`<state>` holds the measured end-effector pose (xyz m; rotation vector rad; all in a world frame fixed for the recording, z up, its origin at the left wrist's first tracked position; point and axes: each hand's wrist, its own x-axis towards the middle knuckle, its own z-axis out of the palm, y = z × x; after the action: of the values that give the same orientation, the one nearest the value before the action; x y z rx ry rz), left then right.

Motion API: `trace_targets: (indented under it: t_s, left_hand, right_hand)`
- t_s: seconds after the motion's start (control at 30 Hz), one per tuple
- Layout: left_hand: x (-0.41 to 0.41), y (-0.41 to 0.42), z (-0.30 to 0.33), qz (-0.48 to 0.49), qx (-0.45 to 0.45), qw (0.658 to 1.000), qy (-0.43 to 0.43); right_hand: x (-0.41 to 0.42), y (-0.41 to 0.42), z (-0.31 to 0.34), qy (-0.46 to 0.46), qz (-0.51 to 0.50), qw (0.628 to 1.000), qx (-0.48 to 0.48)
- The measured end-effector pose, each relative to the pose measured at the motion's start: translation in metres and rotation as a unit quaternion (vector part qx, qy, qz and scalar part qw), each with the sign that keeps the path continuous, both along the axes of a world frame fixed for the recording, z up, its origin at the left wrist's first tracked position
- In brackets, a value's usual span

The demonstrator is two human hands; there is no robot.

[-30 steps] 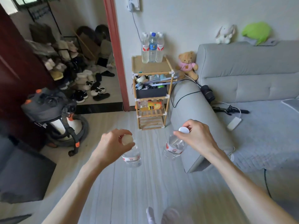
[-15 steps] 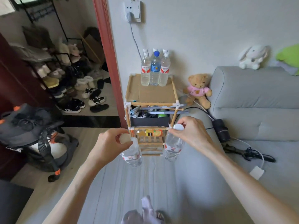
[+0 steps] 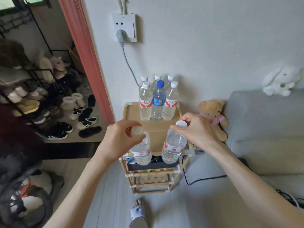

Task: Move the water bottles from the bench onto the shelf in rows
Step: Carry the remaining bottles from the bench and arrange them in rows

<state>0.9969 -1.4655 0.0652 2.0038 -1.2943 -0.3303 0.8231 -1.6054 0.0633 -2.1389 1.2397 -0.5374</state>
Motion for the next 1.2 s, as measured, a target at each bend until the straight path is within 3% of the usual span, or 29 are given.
trace_targets:
  t_s: [0.47, 0.77, 0.97, 1.2]
  left_hand:
    - [0.095, -0.154, -0.028, -0.018, 0.030, 0.999, 0.032]
    - [0.094, -0.190, -0.037, -0.002, 0.048, 0.999, 0.013]
    - [0.099, -0.193, -0.039, -0.036, 0.060, 0.996, 0.059]
    - [0.104, -0.189, -0.040, -0.071, 0.063, 0.991, 0.095]
  right_hand:
    - [0.120, -0.119, -0.029, 0.025, -0.029, 0.999, 0.007]
    - [0.135, -0.150, -0.032, 0.026, 0.040, 0.999, 0.023]
    - [0.122, -0.156, -0.036, -0.009, 0.108, 0.991, 0.085]
    - [0.116, -0.162, -0.044, -0.027, 0.142, 0.986, 0.078]
